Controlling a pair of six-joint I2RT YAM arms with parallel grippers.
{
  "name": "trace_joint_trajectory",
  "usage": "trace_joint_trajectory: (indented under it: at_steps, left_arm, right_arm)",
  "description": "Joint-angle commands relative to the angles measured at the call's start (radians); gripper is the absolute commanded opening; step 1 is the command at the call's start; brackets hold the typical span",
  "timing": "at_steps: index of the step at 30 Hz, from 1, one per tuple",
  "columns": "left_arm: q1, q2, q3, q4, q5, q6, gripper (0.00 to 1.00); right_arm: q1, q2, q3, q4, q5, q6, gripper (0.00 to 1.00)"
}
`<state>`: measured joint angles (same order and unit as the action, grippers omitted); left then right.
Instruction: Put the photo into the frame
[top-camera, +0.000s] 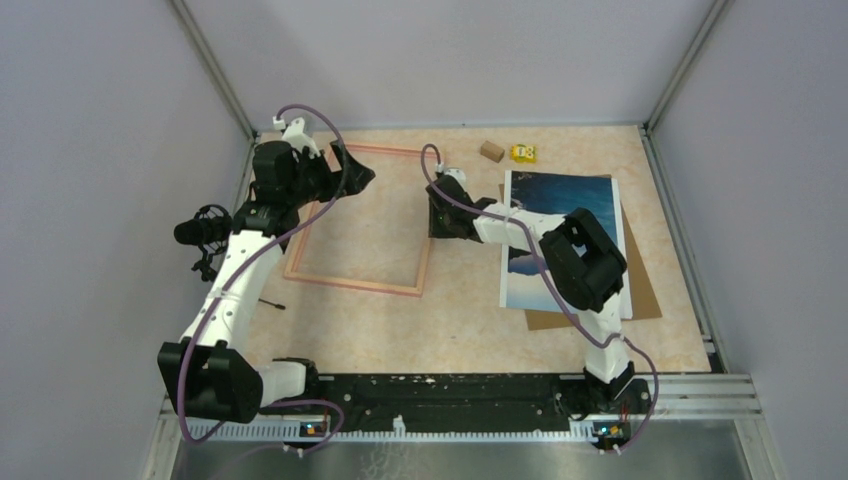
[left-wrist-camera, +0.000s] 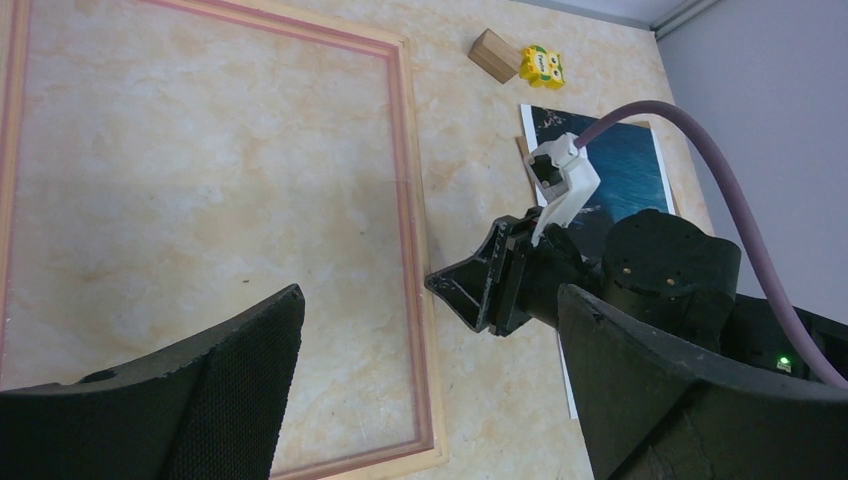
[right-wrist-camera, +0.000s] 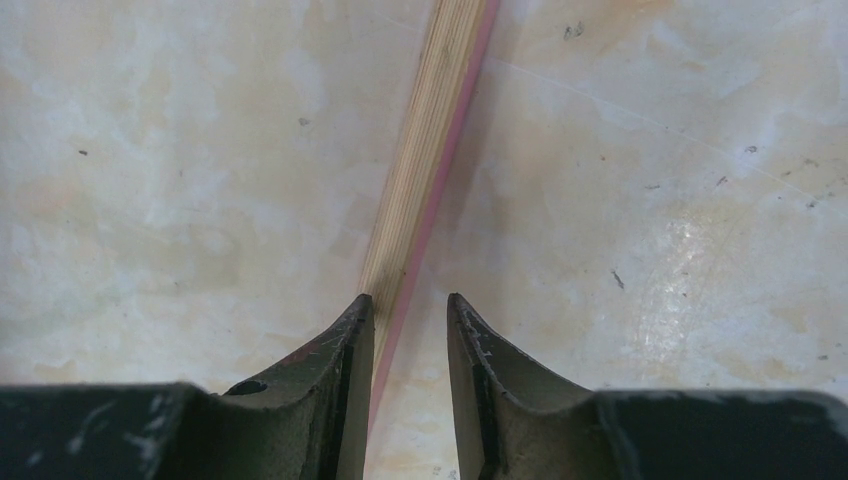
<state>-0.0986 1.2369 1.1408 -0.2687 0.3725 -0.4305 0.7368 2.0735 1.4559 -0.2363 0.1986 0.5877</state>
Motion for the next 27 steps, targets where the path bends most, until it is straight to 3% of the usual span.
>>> trace_joint_trajectory:
  at_steps: [1, 9, 15, 19, 27]
  left_arm:
    - [0.007, -0.016, -0.009, 0.054, 0.020, -0.011, 0.98]
    - [0.005, 0.015, -0.016, 0.066, 0.049, -0.024, 0.98]
    - [0.003, 0.046, -0.015, 0.068, 0.096, -0.044, 0.98]
    - [0.004, 0.040, -0.016, 0.081, 0.128, -0.051, 0.99]
    - [0.003, 0.090, -0.008, 0.082, 0.186, -0.069, 0.99]
  right_arm:
    - [-0.036, -0.049, -0.126, -0.173, 0.061, -0.092, 0.31]
    - [-0.129, -0.218, -0.310, -0.034, -0.063, -0.177, 0.32]
    - [-0.128, -0.308, -0.409, 0.177, -0.259, -0.100, 0.62]
    - [-0.065, -0.306, -0.412, 0.208, -0.223, 0.005, 0.67]
    - [0.042, -0.299, -0.408, 0.195, -0.165, 0.154, 0.68]
